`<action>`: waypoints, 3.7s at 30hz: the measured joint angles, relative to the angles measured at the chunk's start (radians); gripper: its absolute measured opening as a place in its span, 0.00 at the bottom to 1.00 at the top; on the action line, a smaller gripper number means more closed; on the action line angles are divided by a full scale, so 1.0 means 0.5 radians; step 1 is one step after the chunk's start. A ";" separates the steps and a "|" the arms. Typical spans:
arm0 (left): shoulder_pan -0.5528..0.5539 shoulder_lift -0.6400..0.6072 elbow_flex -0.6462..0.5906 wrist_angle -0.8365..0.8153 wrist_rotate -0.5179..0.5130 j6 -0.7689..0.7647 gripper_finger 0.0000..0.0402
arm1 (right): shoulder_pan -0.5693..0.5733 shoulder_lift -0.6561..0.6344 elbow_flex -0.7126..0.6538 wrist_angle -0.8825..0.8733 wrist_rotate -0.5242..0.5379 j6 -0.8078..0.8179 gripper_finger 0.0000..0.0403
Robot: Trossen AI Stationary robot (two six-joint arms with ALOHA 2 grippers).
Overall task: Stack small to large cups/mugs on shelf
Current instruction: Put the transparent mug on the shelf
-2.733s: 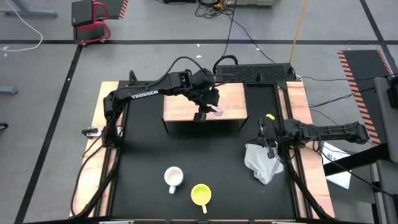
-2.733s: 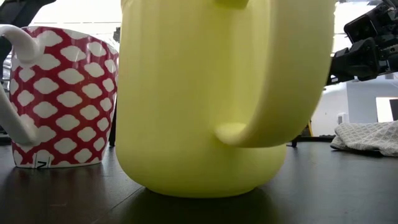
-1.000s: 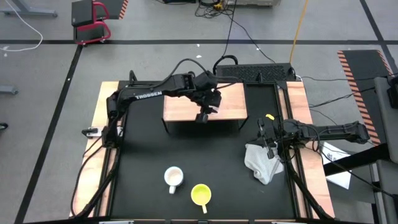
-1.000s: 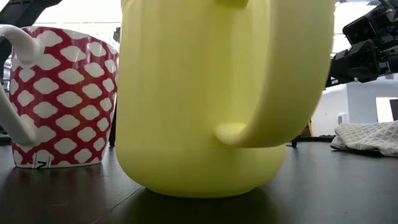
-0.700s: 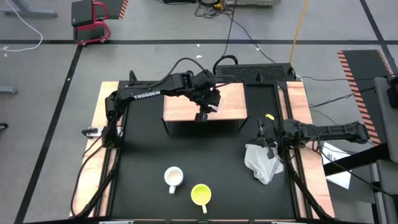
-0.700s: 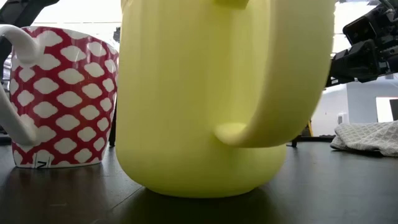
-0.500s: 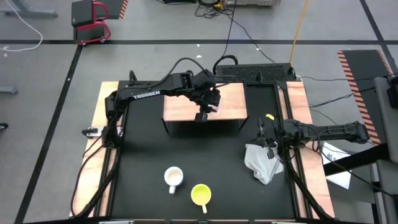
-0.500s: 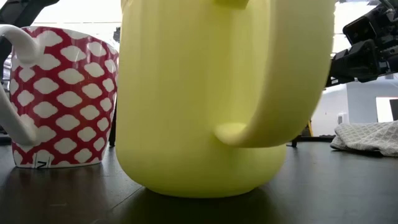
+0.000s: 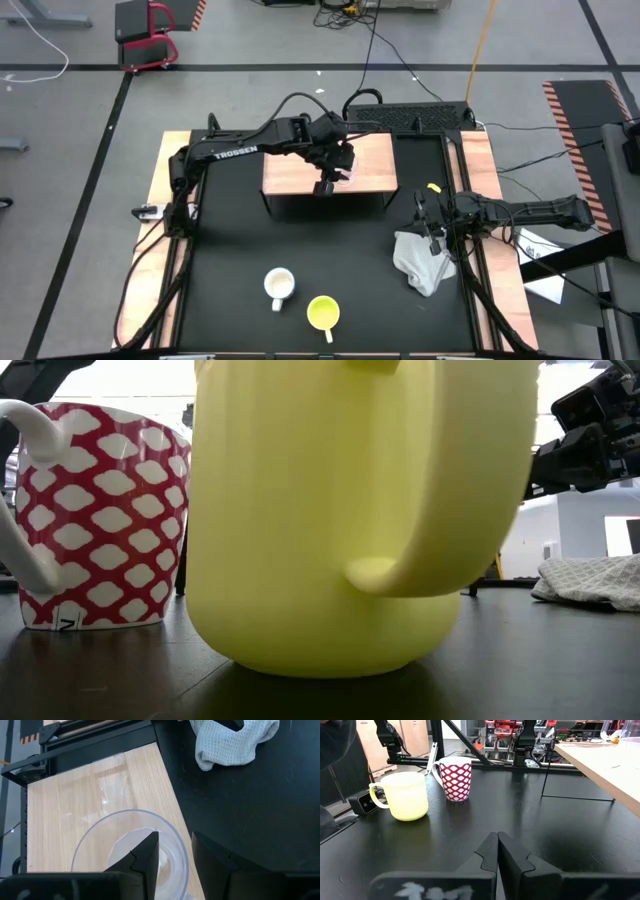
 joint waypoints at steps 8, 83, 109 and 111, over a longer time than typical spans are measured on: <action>0.000 0.000 0.000 0.001 0.000 -0.003 0.30 | -0.001 0.000 0.000 0.002 0.000 0.001 0.00; -0.002 0.002 -0.001 -0.008 -0.053 -0.046 0.04 | -0.001 0.000 0.000 0.004 0.001 0.002 0.00; -0.005 -0.132 -0.005 -0.042 -0.188 -0.180 0.01 | -0.001 0.000 0.000 0.004 0.002 -0.006 0.00; -0.005 -0.155 -0.005 -0.048 -0.185 -0.208 0.01 | -0.001 -0.001 0.000 0.004 0.002 -0.006 0.00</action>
